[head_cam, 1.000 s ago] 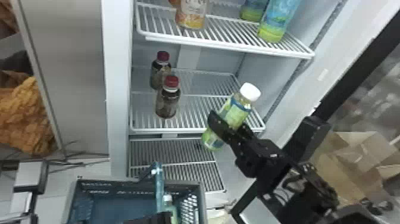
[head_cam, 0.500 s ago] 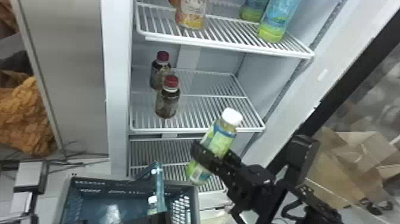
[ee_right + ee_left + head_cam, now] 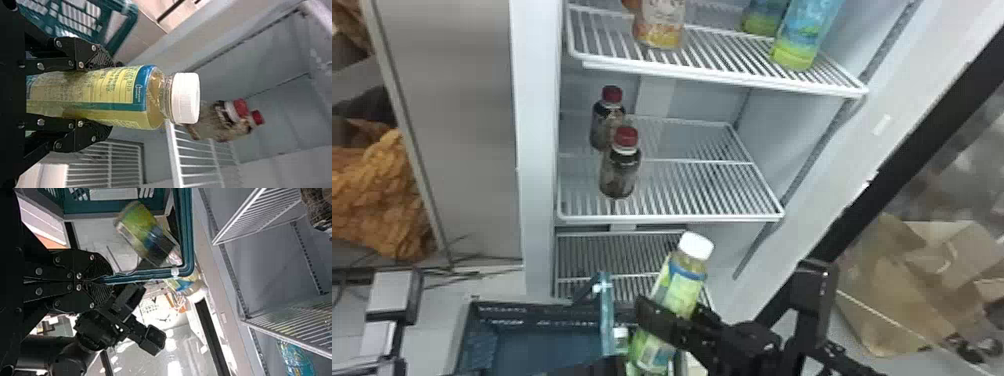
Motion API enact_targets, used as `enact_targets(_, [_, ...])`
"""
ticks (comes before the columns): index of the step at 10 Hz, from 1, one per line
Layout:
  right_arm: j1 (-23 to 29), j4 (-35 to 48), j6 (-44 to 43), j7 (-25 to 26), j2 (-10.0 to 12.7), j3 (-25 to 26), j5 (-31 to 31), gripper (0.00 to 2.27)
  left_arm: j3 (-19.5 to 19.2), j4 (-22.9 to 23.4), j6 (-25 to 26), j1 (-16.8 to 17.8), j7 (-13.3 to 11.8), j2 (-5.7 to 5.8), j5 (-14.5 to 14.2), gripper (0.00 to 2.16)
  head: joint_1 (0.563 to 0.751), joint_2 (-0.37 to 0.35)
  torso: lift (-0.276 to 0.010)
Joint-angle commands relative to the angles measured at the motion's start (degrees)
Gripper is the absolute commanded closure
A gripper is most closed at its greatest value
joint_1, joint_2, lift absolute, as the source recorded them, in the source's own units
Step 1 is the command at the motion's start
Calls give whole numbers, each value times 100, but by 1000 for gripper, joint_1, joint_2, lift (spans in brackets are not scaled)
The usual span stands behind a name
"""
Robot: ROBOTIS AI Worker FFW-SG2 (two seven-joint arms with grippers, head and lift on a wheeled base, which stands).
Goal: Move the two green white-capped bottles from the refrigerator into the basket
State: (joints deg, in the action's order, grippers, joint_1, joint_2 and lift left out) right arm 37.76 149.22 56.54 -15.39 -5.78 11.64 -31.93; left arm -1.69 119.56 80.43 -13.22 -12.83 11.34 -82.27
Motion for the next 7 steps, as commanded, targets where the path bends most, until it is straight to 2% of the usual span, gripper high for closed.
enact_targets(1, [-49, -121, 280, -52, 7, -45, -29, 825, -3, -10, 0, 0, 0, 0, 0, 1134, 695, -325, -263])
enact_targets(5, [-345, -515, 927, -359, -2, -102, 6, 812, -3, 4, 0, -14, 0, 0, 0, 1134, 695, -303, -263])
enact_targets(6, [-359, -543, 941, -359, -2, -113, -29, 768, -3, -10, 0, -14, 0, 0, 0, 1134, 695, -299, -263])
enact_targets(7, [-373, -543, 941, -359, -2, -102, -29, 631, -3, -10, 0, -14, 0, 0, 0, 1134, 695, -296, -263])
